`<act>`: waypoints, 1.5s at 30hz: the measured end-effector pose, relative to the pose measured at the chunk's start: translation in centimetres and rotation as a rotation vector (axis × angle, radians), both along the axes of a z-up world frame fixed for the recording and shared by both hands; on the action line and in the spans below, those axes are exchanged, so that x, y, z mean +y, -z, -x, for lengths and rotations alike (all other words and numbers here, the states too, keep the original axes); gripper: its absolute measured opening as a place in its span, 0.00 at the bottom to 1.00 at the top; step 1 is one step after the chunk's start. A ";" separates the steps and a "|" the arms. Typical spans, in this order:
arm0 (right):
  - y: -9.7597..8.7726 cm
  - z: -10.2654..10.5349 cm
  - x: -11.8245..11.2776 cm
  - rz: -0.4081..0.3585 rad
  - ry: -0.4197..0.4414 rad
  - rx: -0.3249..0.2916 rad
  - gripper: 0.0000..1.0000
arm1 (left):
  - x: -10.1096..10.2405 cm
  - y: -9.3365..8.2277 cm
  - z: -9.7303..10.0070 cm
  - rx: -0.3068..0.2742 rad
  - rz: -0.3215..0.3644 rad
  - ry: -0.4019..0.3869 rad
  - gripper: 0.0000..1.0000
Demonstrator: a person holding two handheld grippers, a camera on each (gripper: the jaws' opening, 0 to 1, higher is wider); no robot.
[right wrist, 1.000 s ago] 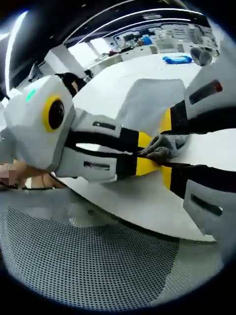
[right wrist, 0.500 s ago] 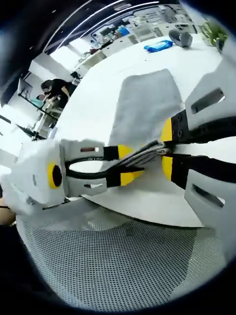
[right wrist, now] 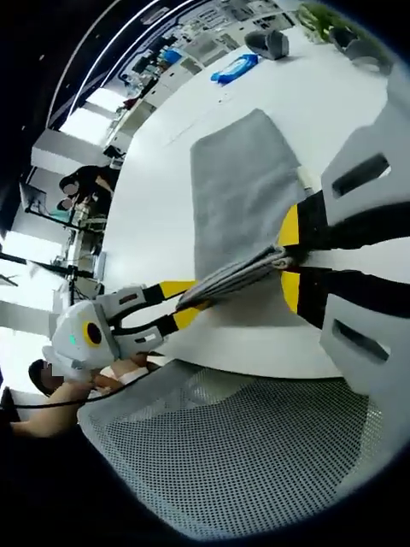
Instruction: Fold the towel on the table until its edges align and the towel forms a compact rectangular stack.
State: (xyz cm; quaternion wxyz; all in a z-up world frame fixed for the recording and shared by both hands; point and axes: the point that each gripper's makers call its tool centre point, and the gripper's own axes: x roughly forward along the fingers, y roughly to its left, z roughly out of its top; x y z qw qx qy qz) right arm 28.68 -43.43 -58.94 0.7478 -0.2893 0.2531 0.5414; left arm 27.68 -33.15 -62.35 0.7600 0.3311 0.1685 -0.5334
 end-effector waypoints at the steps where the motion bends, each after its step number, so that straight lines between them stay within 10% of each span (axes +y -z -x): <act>1: 0.0 -0.1 0.0 -0.023 0.025 0.025 0.04 | 0.0 0.1 0.3 0.008 0.004 0.012 0.14; 7: 1.8 -0.6 -0.9 -0.077 0.131 0.164 0.04 | 0.1 2.8 1.5 0.001 -0.130 0.073 0.16; 14: 1.8 -0.8 -1.8 -0.109 0.181 0.214 0.04 | -0.1 2.2 1.1 -0.036 -0.070 0.036 0.12; 23: -1.8 0.8 -2.7 -0.225 0.204 0.192 0.04 | -0.1 -3.9 0.5 0.011 0.102 -0.051 0.06; 31: -4.4 2.9 -2.7 -0.262 0.161 0.176 0.04 | -0.4 -7.4 2.4 0.062 0.101 0.006 0.06; 45: -9.9 7.0 -3.6 -0.300 0.079 0.278 0.04 | -1.5 -14.0 7.0 0.351 0.174 0.042 0.06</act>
